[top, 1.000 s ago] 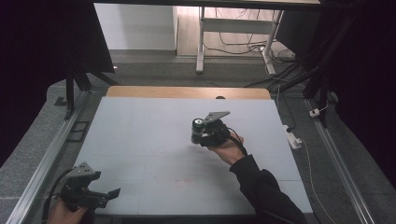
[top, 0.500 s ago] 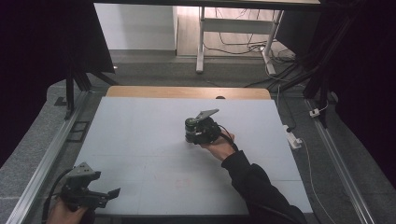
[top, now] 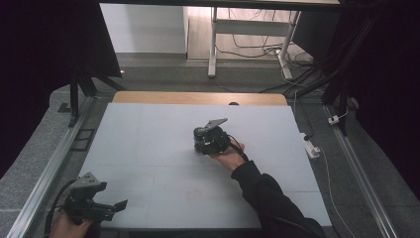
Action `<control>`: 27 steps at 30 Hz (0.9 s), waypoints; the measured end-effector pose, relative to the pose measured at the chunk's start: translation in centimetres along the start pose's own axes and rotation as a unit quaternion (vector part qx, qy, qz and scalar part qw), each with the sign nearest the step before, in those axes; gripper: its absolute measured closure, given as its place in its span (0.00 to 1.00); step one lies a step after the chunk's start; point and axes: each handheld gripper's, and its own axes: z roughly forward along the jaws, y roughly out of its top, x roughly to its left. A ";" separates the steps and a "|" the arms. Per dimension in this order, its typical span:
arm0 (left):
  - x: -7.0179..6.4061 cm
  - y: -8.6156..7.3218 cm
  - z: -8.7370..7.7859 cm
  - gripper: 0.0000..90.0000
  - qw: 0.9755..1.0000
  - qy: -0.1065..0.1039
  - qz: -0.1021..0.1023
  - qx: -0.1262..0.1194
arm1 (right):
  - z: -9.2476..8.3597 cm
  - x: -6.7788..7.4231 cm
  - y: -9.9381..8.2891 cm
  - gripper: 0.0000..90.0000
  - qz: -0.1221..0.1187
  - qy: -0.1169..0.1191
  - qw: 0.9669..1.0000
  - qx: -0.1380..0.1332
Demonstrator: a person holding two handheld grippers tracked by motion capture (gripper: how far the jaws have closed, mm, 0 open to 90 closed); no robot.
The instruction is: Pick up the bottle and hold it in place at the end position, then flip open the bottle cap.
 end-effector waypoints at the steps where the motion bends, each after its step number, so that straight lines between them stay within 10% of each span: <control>1: 0.0 0.0 0.0 0.00 1.000 0.000 0.000 0.000 | 0.1 0.0 -0.1 0.59 0.000 -0.003 1.000 0.001; 27: -0.6 1.2 0.2 0.00 0.999 0.010 0.029 -0.012 | 0.2 -0.2 -0.5 0.59 0.005 -0.001 1.000 -0.005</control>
